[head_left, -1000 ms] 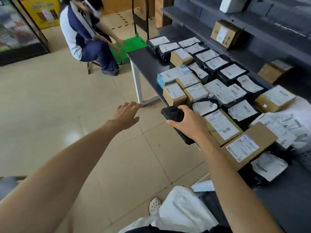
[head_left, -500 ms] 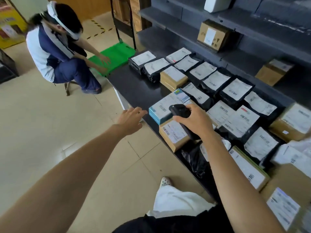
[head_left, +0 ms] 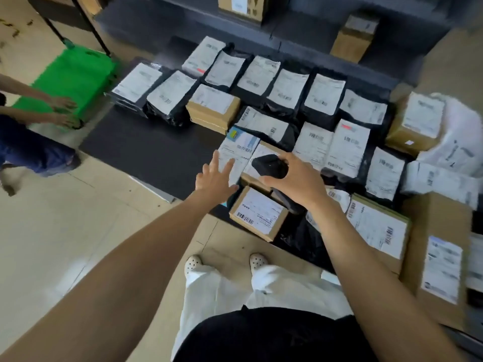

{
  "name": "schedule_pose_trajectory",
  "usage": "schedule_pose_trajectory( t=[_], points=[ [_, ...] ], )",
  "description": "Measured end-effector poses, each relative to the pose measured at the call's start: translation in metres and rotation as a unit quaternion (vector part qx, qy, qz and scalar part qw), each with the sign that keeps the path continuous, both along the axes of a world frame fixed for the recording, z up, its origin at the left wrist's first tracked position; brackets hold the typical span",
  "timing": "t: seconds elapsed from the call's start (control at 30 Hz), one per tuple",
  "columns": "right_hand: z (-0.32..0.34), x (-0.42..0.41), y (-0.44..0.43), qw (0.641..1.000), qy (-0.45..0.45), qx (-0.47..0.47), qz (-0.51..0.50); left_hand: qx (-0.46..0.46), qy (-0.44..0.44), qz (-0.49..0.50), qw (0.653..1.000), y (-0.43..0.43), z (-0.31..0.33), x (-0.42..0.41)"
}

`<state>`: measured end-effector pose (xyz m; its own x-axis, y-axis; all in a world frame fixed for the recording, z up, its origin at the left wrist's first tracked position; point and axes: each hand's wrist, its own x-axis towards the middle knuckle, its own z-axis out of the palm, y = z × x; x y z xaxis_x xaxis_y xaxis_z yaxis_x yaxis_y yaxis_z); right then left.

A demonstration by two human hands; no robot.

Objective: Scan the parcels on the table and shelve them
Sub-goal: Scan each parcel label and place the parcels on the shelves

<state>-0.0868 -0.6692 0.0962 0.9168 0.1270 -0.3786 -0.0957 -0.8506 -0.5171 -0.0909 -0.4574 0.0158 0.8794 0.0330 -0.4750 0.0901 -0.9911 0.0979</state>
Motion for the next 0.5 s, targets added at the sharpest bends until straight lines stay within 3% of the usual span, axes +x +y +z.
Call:
schedule_pose_trajectory(
  t=[0.37,0.5],
  points=[
    [0.003,-0.02,0.029,0.99,0.004,0.016,-0.138,-0.044,-0.011,0.063,0.997,0.029,-0.011,0.023],
    [0.02,-0.011,0.064,0.99,-0.019,0.038,-0.138,-0.031,-0.104,-0.006,0.994,0.074,0.009,0.029]
  ],
)
